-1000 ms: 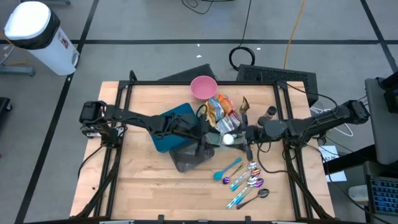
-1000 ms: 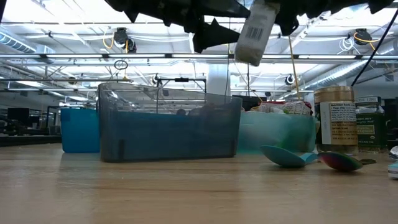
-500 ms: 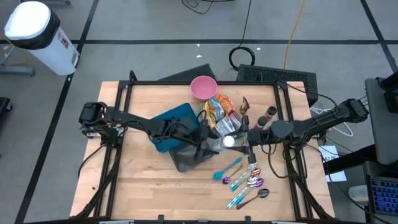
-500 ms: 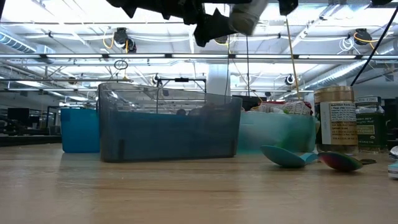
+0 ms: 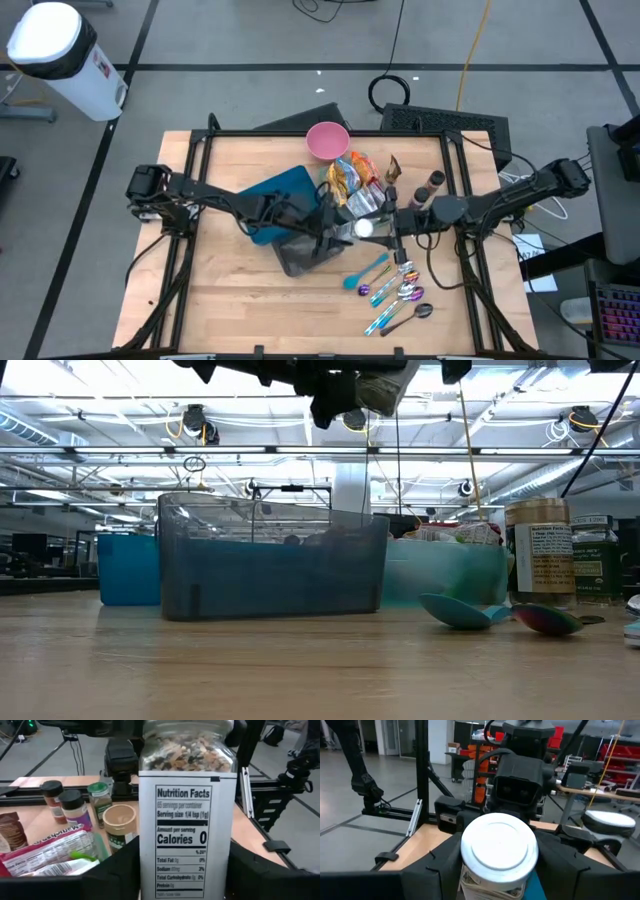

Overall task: Pick & Place Food Item
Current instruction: Put the white seasoning bottle into the blue bin

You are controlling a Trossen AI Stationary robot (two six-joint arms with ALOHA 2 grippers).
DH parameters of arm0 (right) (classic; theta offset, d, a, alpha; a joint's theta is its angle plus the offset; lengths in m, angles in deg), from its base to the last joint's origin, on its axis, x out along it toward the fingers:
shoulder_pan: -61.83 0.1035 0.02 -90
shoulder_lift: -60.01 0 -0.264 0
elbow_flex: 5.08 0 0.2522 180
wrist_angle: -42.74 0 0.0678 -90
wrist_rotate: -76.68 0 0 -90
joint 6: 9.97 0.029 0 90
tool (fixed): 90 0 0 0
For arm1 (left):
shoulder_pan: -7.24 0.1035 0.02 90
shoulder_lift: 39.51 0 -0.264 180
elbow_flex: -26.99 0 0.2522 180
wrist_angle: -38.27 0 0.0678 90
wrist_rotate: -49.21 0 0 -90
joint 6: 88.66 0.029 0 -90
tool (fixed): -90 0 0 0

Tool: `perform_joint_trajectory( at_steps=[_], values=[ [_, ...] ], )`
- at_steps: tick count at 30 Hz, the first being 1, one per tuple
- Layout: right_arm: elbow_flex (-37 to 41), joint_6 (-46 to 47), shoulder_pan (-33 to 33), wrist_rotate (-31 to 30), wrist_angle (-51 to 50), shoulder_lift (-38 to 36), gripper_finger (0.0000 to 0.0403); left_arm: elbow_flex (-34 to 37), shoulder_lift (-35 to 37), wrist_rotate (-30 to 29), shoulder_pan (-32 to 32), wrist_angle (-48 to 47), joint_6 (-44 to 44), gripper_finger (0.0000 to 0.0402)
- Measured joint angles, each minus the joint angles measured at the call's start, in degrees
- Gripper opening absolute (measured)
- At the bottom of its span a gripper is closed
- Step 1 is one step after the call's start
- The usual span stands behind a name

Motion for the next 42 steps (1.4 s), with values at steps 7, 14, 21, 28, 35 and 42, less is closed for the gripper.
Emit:
perform_joint_trajectory(
  at_steps=[7,14,21,28,35,42],
  values=[
    [0.0,-1.41,0.22,-7.0,-2.2,-3.11,0.0221,0.04,0.0,-0.26,0.24,1.96,3.23,0.02],
    [-0.04,2.81,2.39,-16.37,-15.29,-11.55,0.0384,8.66,0.0,8.65,3.75,23.01,3.68,0.02],
    [3.5,5.9,2.45,-20.15,-5.13,-6.64,0.0366,13.69,0.06,9.62,6.24,35.85,1.45,0.02],
    [6.05,1.25,-1.67,-13.25,20.07,6.35,0.0356,13.42,0.08,8.04,5.93,35.83,1.36,0.02],
    [6.05,6.25,-6.47,-1.61,36.95,16.93,0.0346,13.42,0.07,7.04,5.7,33.31,0.36,0.02],
    [6.02,7.29,-7.17,-4.34,39.12,19.63,0.0228,13.42,0.07,5.22,5.66,33.04,0.41,0.02]
  ],
)
